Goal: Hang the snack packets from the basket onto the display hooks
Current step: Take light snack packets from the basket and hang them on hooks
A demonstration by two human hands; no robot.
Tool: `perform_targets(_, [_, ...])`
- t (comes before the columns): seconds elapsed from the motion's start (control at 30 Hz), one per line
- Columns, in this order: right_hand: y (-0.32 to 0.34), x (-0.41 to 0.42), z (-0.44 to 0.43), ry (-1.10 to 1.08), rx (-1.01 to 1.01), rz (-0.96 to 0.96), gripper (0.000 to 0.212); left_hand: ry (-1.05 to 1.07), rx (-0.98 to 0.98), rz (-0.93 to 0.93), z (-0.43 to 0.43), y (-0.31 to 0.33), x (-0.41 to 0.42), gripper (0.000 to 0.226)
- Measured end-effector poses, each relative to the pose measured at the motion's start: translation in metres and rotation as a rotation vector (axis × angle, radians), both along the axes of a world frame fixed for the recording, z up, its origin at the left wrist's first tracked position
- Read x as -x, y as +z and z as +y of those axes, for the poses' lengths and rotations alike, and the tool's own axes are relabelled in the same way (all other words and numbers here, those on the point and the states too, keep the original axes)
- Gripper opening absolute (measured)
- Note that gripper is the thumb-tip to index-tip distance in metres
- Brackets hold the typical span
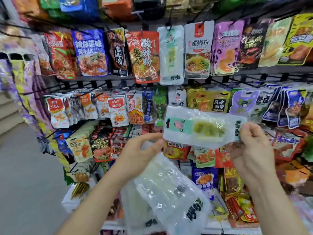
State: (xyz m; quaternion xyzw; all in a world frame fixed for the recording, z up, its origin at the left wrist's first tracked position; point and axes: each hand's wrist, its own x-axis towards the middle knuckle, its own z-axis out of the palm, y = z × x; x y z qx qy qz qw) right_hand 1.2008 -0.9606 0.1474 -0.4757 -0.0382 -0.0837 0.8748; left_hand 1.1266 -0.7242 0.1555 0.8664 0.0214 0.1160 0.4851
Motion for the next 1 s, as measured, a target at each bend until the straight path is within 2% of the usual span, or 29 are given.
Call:
perform_targets(0.13, [-0.013,-0.006,0.017,0.088,-0.054,0.002,0.032,0.082,0.153,-0.041,0.004,0.008,-0.012,0.007])
perform_targets(0.23, [-0.019,-0.006,0.029,0.147,-0.056,0.044,0.026,0.089,0.132,-0.071,0.016,0.013,-0.017,0.010])
perform_targets(0.27, [-0.022,-0.007,0.032,0.142,-0.001,0.061,0.024,0.102,0.103,-0.089,0.023,0.014,-0.019,0.010])
perform_targets(0.37, [-0.024,-0.014,0.035,-0.023,0.554,0.021,0.007,0.088,-0.105,-0.184,0.046,0.025,-0.025,0.008])
perform_targets(0.4, [-0.018,-0.014,0.037,-0.080,0.706,-0.030,0.014,0.065,-0.222,-0.223,0.051,0.031,-0.026,0.008])
perform_targets(0.47, [0.006,-0.011,0.047,-0.078,0.818,-0.204,0.031,0.002,-0.433,-0.279,0.055,0.048,-0.028,0.010])
perform_targets(0.6, [0.058,-0.005,0.089,0.243,0.894,-0.462,0.048,-0.064,-0.607,-0.293,0.051,0.078,-0.041,0.016])
perform_targets(0.73, [0.087,-0.027,0.108,0.124,0.995,-0.604,0.043,-0.102,-0.690,-0.317,0.054,0.105,-0.050,0.015])
perform_targets(0.8, [0.101,-0.037,0.108,0.161,1.014,-0.642,0.036,-0.091,-0.714,-0.319,0.056,0.119,-0.055,0.013])
perform_targets(0.87, [0.115,-0.045,0.108,0.231,0.919,-0.648,0.017,-0.081,-0.711,-0.357,0.056,0.133,-0.064,0.013])
perform_targets(1.0, [0.146,-0.074,0.104,0.160,0.838,-0.636,0.003,-0.008,-0.578,-0.458,0.051,0.156,-0.092,0.014])
